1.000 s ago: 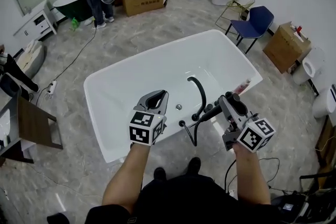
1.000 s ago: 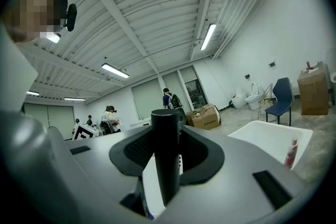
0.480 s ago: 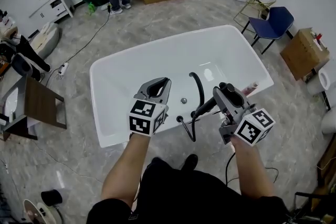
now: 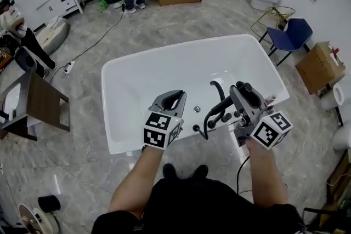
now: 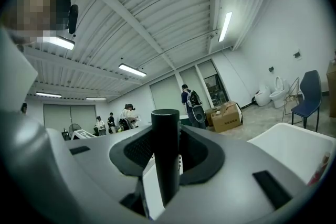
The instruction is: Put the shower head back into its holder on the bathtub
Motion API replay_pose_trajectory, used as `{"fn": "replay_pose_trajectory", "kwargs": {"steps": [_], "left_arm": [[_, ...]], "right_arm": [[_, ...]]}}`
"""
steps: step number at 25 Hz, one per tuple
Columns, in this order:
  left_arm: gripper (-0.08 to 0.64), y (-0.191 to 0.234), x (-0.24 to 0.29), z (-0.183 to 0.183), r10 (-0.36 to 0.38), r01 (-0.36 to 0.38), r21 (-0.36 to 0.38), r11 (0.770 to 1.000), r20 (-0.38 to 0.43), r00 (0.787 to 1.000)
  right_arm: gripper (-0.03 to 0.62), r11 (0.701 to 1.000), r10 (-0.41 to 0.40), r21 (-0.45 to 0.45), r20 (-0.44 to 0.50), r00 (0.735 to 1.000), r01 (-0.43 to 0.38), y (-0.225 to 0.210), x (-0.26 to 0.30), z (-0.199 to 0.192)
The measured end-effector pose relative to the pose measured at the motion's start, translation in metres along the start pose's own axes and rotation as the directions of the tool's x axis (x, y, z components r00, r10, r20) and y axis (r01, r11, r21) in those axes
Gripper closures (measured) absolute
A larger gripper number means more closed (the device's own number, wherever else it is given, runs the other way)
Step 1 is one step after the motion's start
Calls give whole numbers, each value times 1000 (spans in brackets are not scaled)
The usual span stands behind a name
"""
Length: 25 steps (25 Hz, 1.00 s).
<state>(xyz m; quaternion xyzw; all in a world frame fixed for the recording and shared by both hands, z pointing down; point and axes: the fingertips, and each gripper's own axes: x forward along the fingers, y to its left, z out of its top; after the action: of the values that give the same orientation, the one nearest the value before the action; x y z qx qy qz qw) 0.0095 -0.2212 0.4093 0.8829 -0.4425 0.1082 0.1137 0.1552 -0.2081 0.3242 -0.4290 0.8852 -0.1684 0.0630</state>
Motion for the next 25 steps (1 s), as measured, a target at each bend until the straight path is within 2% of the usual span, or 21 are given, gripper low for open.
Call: {"fn": "replay_pose_trajectory", "kwargs": {"steps": [4,8,12,15,19,25], "left_arm": [[530,16,-16,-3,-11,11,12,1000,5,1000],[531,37,-25,-6,-12,12,-16,1000,4,1000],[529,35,-18,0,-11,11,-11,1000,13,1000],[530,34,-13,1,-9,9,-29,1000,9,1000],[529,29,-1,-10,-21,21,-9,1000,-33,999],[530,15,7,-49,-54,50,-37,998,-128,990]], "right_arm": [[451,1000,-20,-21,14,1000,20,15,8,2],[451,997,-44,-64,1,999,44,26,15,-5],[451,998,-46,-39,-15,999,45,16,16,-6],[451,997,-42,-60,-42,998,40,11,21,-14],[451,999,-45,-29,-82,996,42,-1,28,-38],[451,997,-66,28,-156,986,72,-19,34,-85]]}}
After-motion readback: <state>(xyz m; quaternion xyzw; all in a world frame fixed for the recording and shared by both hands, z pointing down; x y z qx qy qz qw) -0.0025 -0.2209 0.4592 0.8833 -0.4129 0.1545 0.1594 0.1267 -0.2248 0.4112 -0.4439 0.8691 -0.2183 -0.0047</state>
